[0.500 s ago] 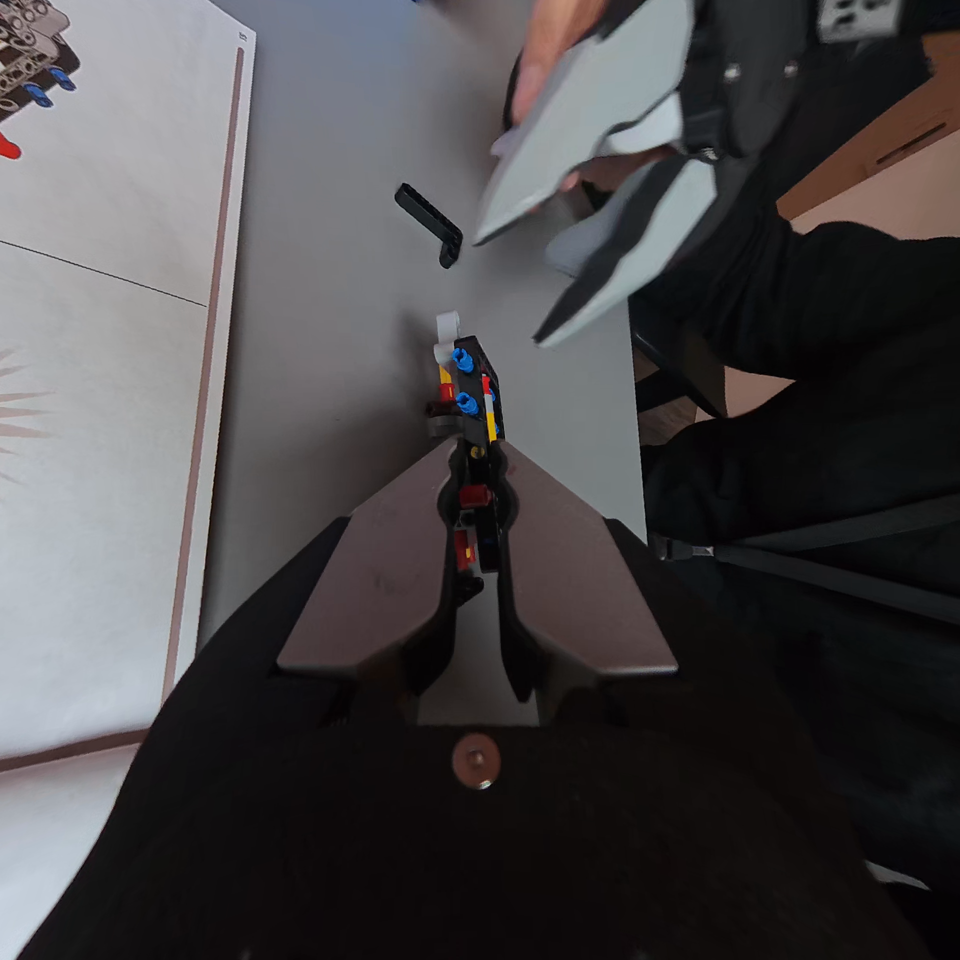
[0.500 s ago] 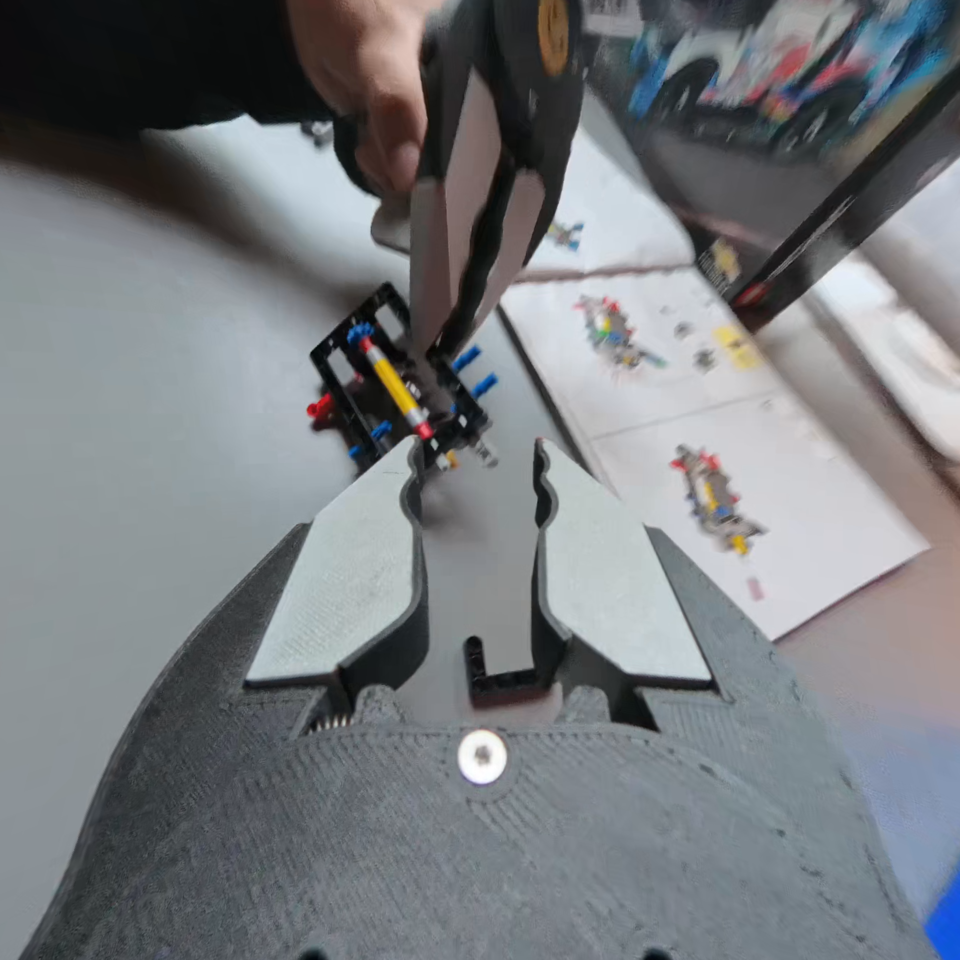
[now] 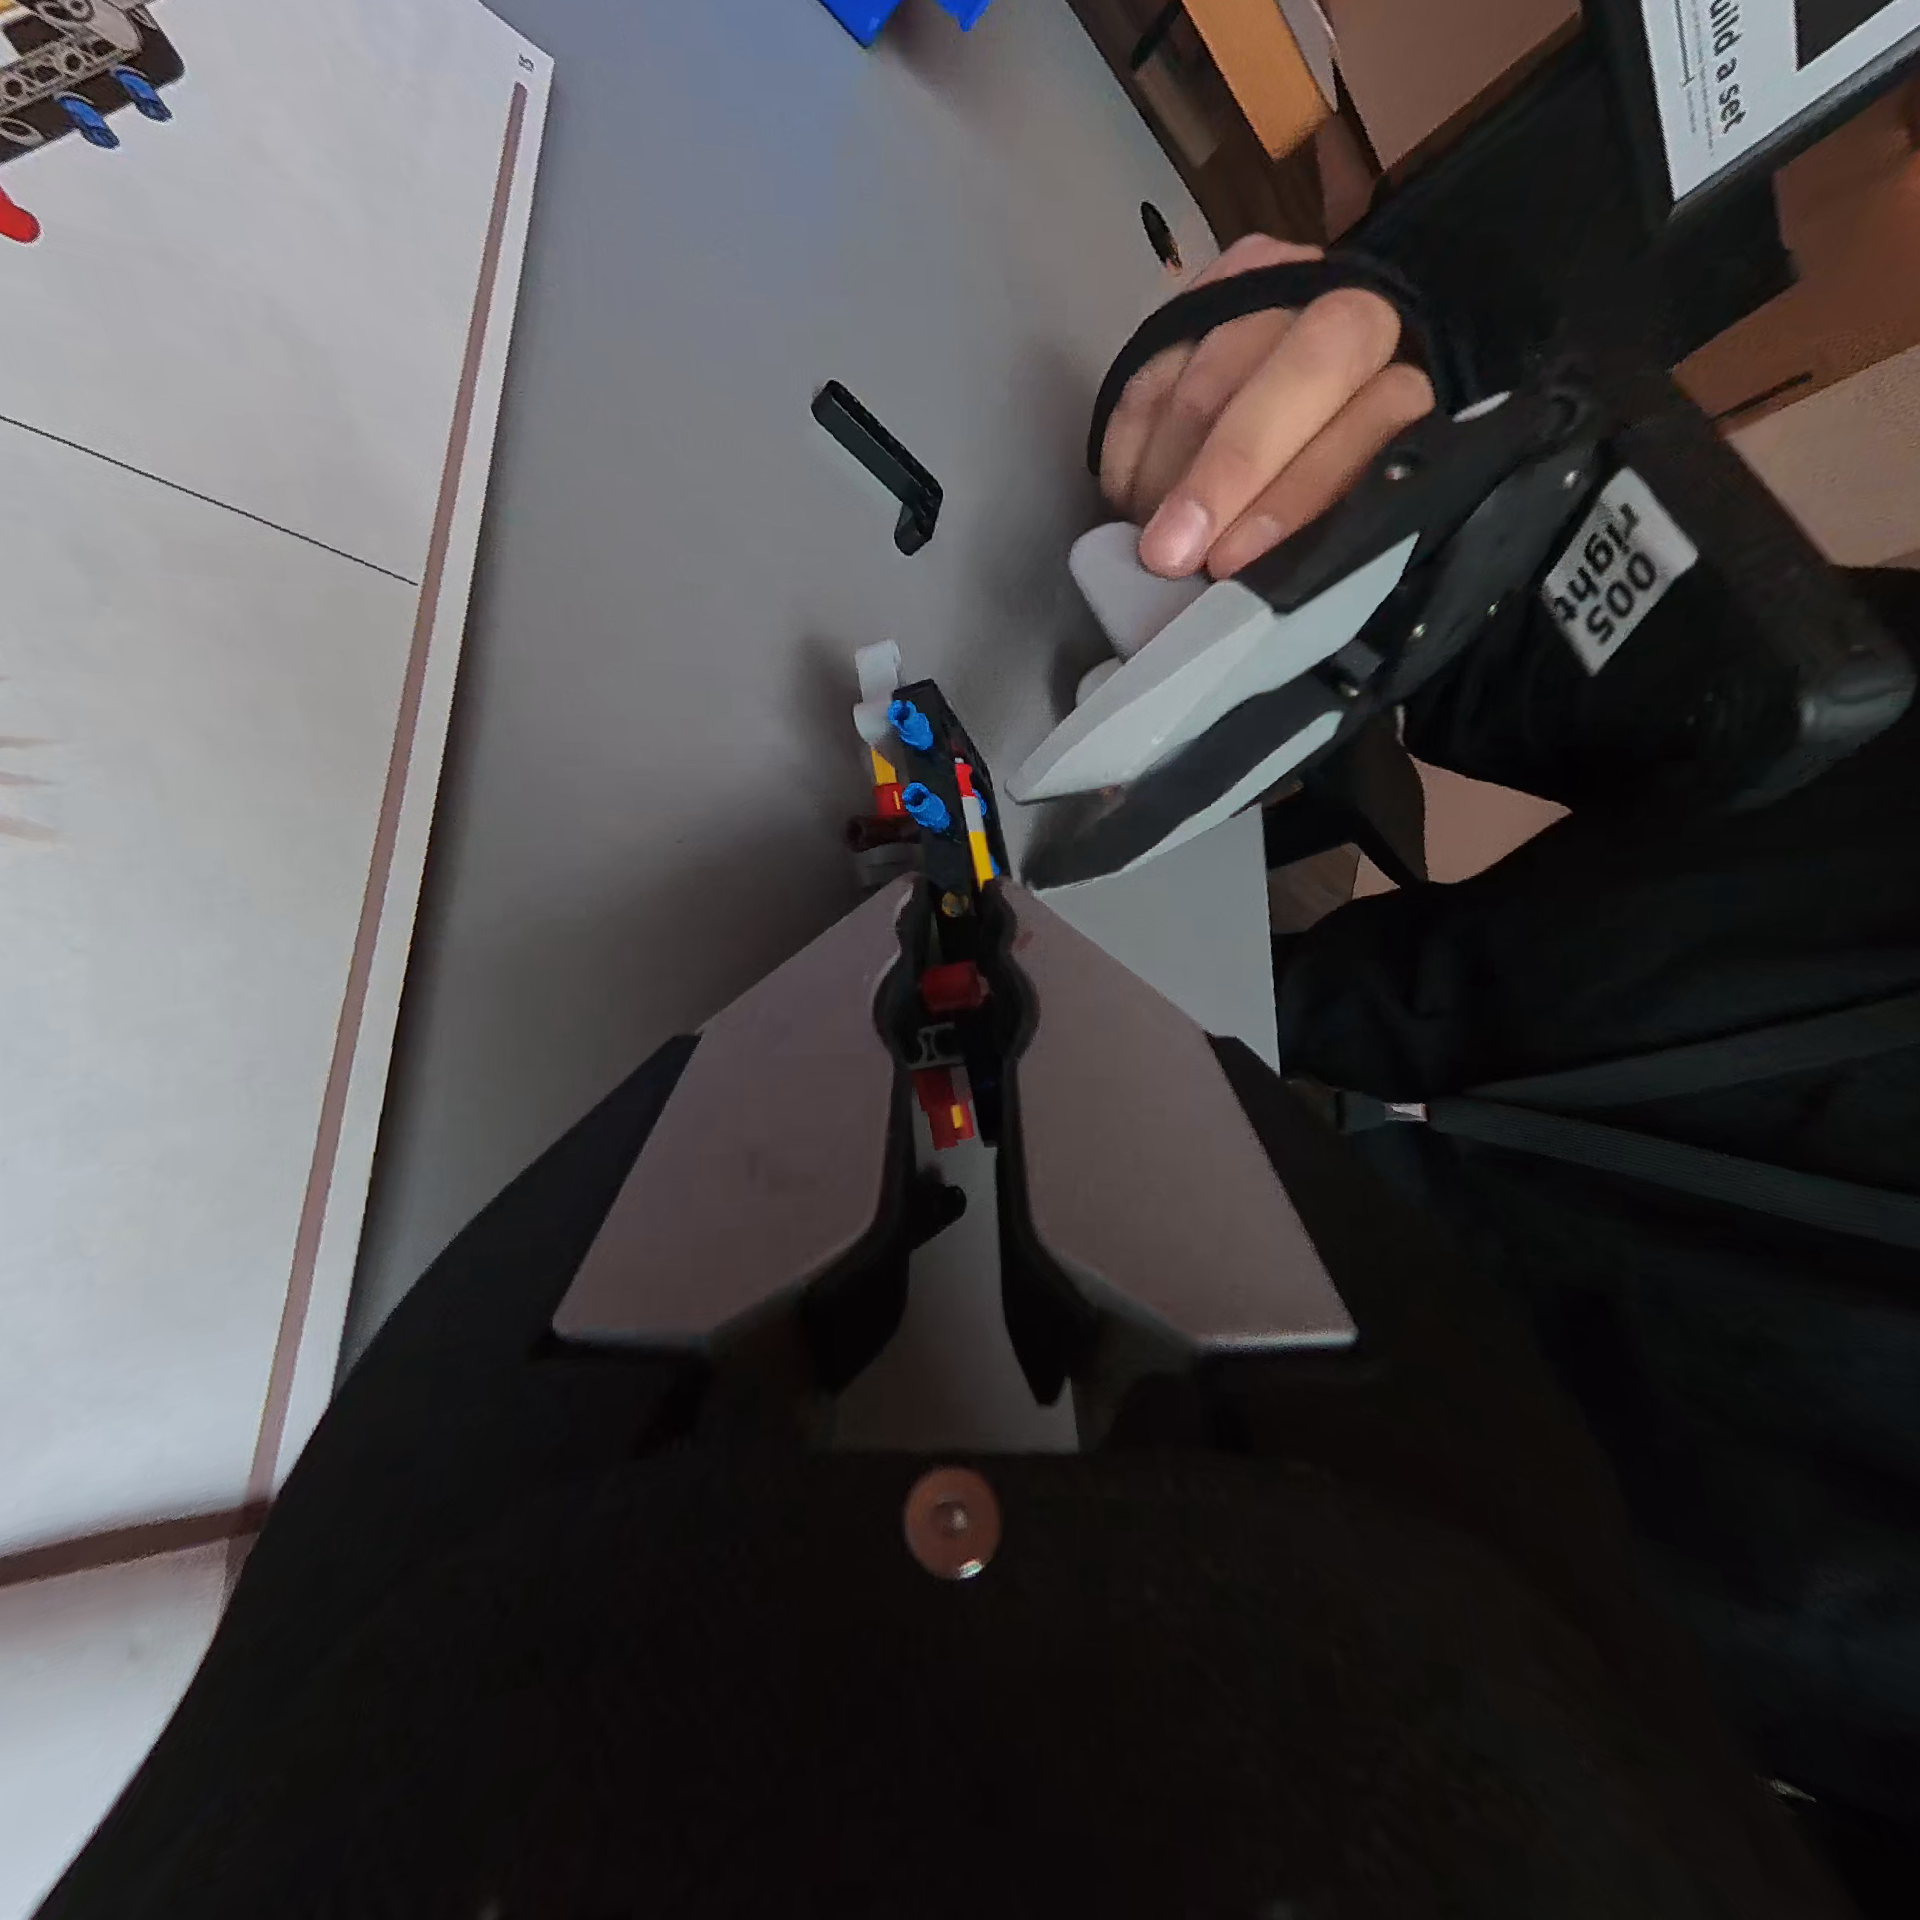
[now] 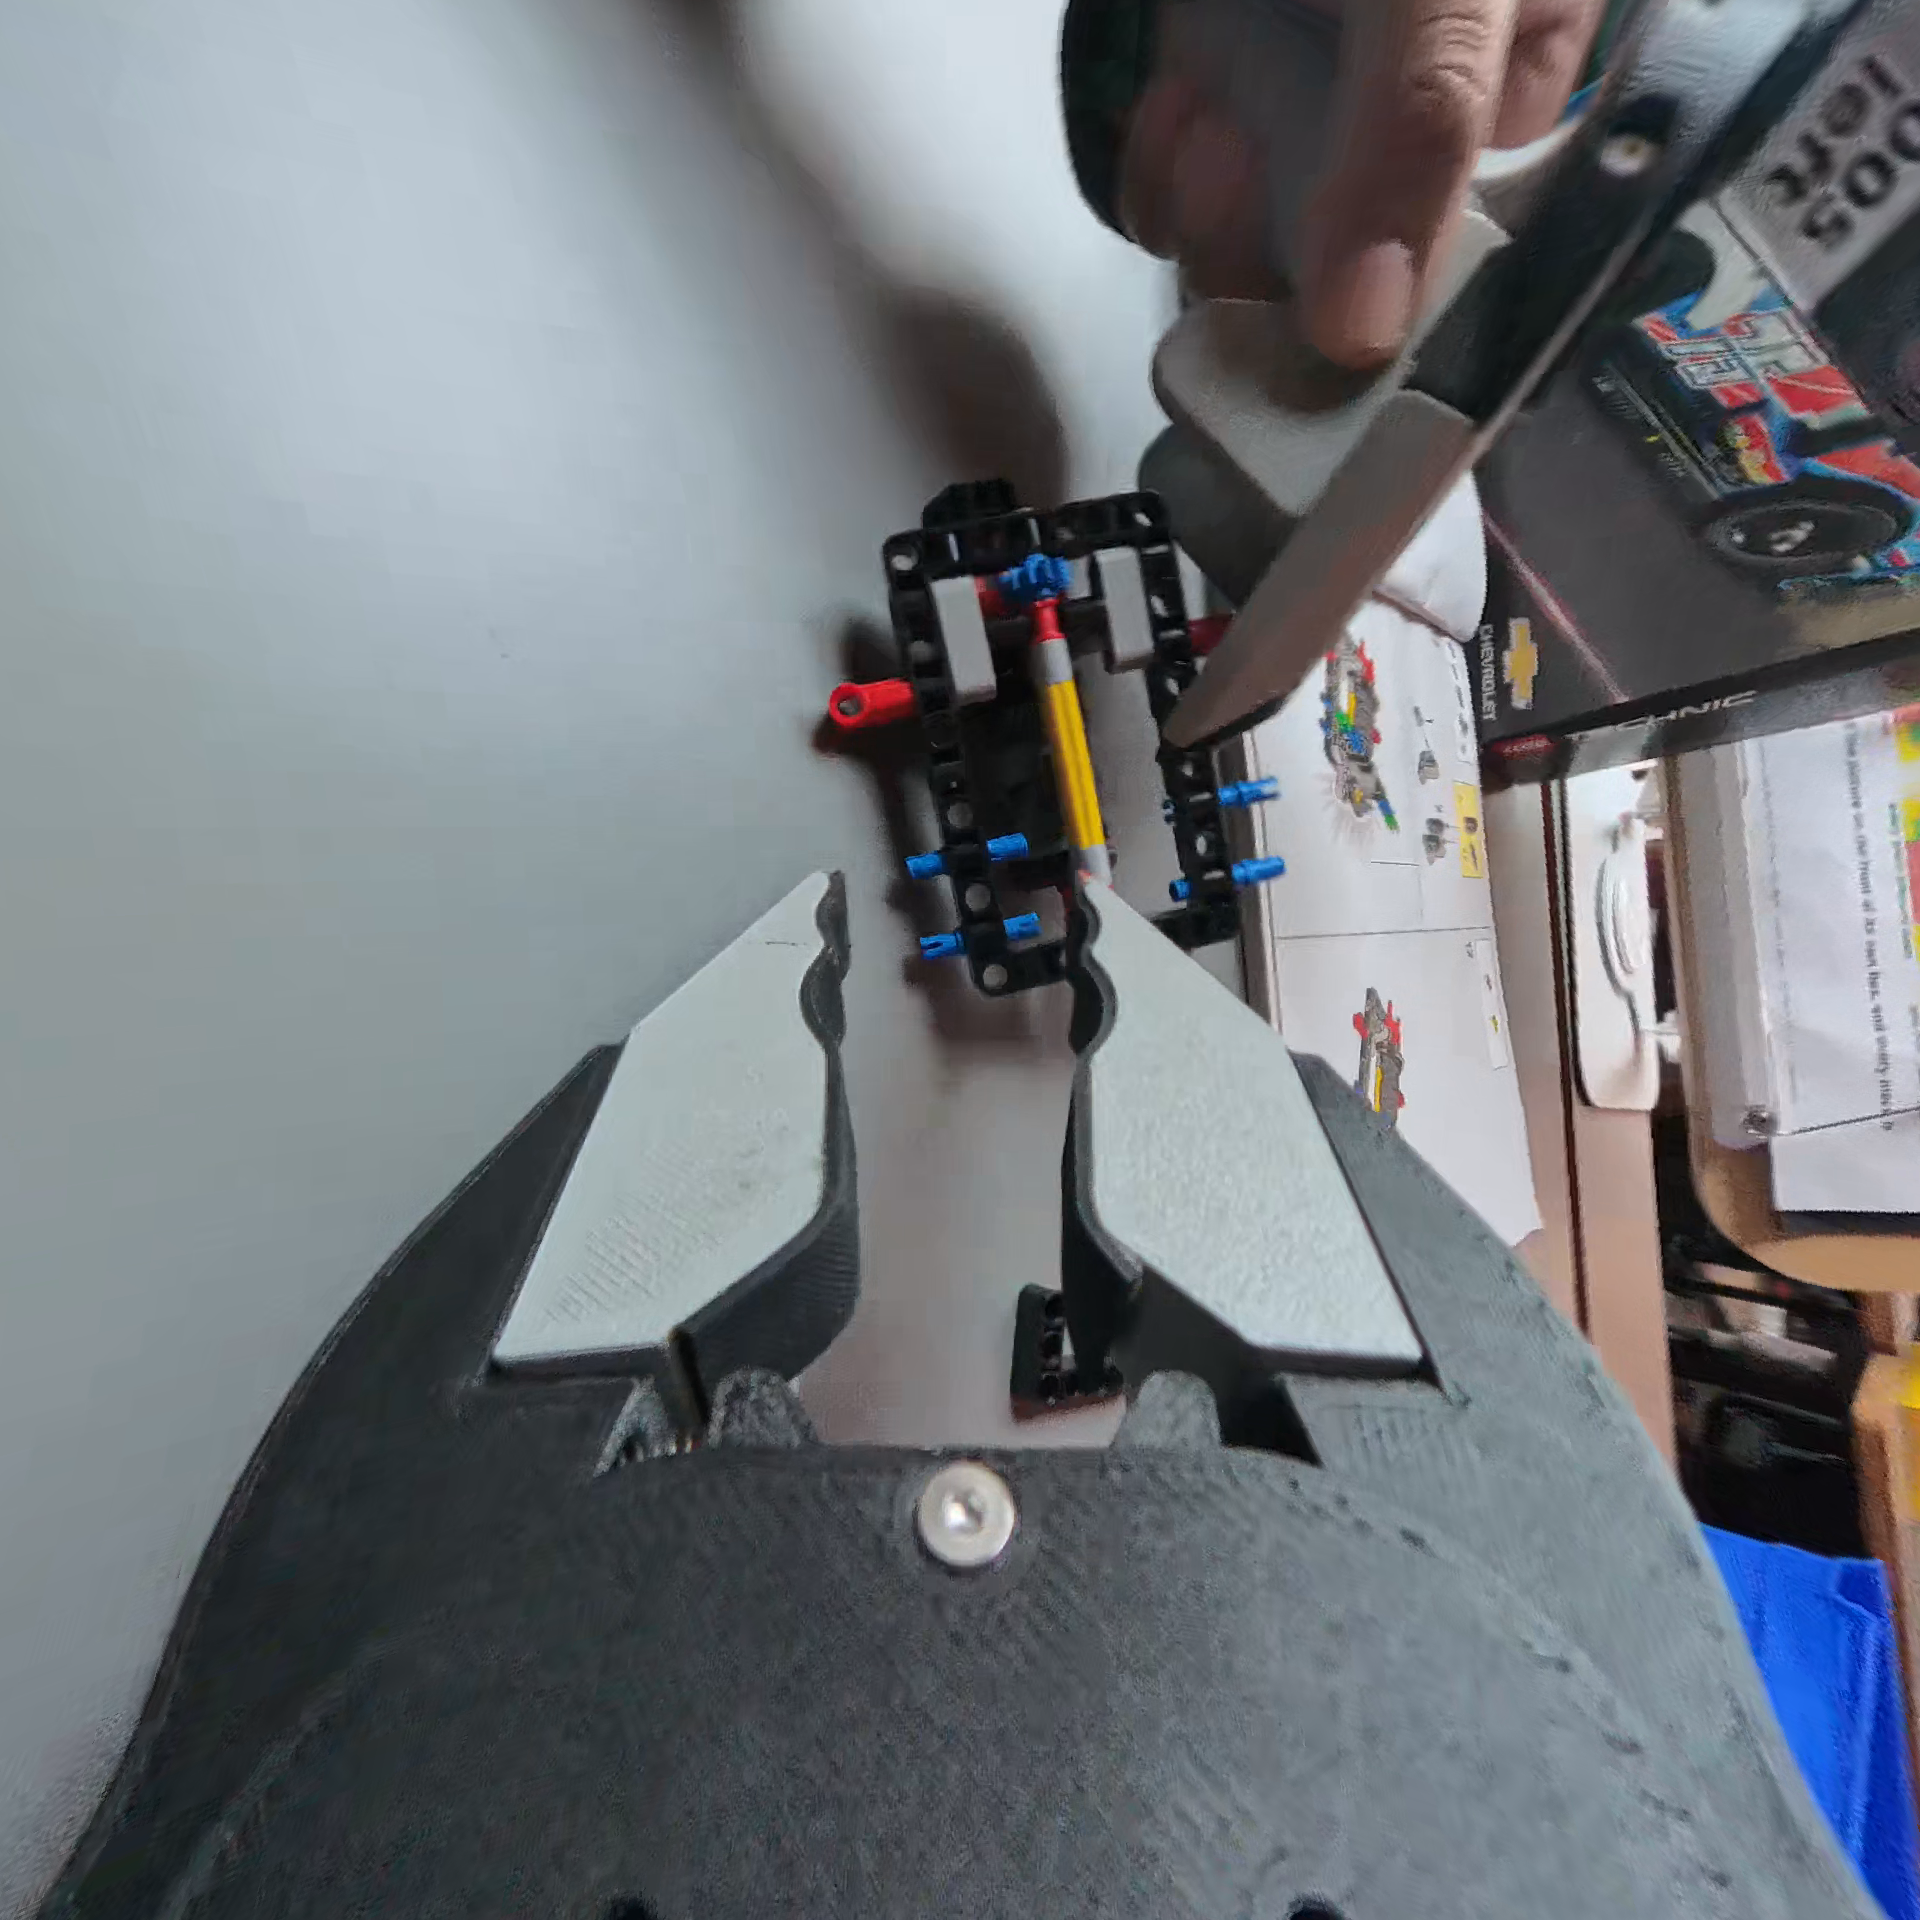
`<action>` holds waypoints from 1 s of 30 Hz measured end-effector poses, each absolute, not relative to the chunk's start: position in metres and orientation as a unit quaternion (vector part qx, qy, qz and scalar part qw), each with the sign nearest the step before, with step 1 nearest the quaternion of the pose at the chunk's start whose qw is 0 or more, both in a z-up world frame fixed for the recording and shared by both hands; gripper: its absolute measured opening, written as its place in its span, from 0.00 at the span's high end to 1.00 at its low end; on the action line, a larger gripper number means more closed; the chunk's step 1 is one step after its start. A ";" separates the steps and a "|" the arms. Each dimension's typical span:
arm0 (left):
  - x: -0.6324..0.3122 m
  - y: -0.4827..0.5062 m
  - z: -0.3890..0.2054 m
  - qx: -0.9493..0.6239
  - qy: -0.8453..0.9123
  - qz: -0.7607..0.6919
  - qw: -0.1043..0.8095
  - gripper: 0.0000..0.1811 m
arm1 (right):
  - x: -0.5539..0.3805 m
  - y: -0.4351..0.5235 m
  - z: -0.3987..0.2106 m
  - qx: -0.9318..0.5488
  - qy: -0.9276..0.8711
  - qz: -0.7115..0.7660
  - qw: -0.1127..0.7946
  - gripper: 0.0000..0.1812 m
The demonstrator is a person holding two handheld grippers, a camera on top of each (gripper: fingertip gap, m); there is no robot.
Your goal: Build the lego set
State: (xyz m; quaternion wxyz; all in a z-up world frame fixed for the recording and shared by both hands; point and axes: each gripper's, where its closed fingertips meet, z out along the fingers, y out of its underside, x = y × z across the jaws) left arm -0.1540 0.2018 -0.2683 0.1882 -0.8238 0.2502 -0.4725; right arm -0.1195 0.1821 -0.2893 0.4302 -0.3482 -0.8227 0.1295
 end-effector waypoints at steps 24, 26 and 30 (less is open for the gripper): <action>-0.149 0.203 -0.270 -0.813 0.272 -0.495 0.143 0.96 | -0.122 0.183 -0.299 -0.232 -0.919 0.009 0.319 0.87; -0.150 0.203 -0.270 -0.813 0.271 -0.494 0.145 0.96 | -0.122 0.185 -0.298 -0.231 -0.920 0.004 0.317 0.87; -0.150 0.202 -0.269 -0.812 0.272 -0.496 0.145 0.96 | -0.123 0.187 -0.297 -0.233 -0.918 -0.005 0.320 0.91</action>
